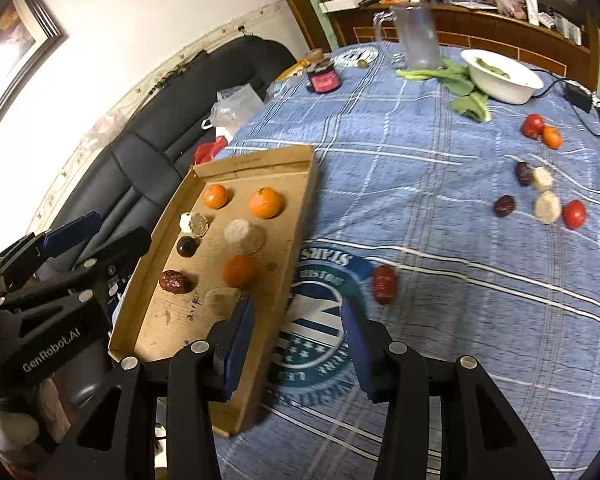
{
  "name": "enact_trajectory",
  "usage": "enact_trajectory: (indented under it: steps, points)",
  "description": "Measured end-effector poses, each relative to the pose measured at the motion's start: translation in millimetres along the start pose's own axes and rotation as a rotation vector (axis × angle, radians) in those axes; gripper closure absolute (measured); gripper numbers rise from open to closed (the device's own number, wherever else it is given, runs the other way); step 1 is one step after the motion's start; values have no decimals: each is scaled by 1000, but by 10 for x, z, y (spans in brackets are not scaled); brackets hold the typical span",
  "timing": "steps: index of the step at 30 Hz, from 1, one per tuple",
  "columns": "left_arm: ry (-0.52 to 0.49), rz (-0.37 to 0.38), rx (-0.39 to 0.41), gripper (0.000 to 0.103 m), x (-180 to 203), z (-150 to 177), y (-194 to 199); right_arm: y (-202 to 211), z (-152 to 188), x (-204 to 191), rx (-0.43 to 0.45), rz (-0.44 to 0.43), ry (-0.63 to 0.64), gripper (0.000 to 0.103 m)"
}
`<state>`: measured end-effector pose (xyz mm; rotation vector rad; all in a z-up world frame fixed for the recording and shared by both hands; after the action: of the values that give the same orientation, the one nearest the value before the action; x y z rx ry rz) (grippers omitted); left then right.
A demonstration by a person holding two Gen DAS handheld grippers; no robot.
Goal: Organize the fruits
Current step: 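Open both grippers and withdraw both tools toward the remaining food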
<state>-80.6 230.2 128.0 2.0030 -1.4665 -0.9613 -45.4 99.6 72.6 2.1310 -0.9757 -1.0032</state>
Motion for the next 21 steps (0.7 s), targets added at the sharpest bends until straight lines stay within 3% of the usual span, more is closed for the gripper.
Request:
enact_trajectory:
  steps: [14, 21]
  points:
    - [-8, 46, -18, 37, 616, -5, 146, 409, 108, 581, 15, 20, -37, 50]
    - [32, 149, -102, 37, 928, 29, -69, 501, 198, 1075, 6, 73, -97, 50]
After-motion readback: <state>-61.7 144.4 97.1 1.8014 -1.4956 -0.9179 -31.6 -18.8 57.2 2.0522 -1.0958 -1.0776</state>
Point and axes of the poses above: each gripper's, at about its wrist camera, not at the fingertips, and y roughly against the way its jaws point, x to its right, z to its underside, the point moved 3 cm from there along -y, roughly the way its jaws point, and after that the axes turned 2 degrees about x, right-handed, at the moved point
